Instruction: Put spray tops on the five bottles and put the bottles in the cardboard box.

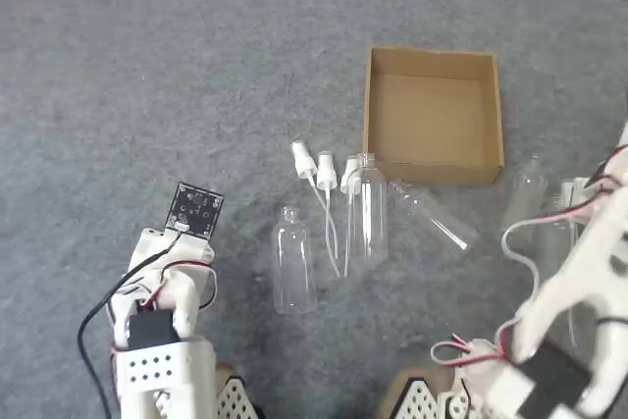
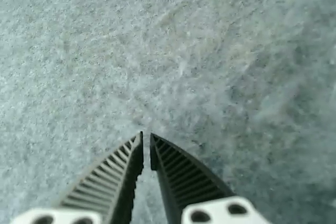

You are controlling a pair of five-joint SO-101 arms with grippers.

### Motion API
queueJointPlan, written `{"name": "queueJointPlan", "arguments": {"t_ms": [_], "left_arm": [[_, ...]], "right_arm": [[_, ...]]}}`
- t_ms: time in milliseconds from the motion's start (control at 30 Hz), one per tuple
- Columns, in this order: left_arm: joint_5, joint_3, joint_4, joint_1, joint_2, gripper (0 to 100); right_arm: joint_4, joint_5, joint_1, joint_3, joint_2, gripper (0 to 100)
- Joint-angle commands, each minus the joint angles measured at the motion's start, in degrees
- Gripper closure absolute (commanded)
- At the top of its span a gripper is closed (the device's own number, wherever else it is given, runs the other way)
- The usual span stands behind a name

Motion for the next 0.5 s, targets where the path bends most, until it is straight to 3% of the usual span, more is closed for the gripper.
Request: {"name": "queueJointPlan", "arguments": {"t_ms": [0,467], "left_arm": [[-0.53,-0.40,0.35,-0.18,-0.88,98],[-0.53,-0.40,0.35,-0.09,-0.88,98]], "right_arm": [[-1.63,3.69,2.77,-6.51,7.87,79.6],[-11.91,3.60,5.41,-11.08,26.95,82.5]]}}
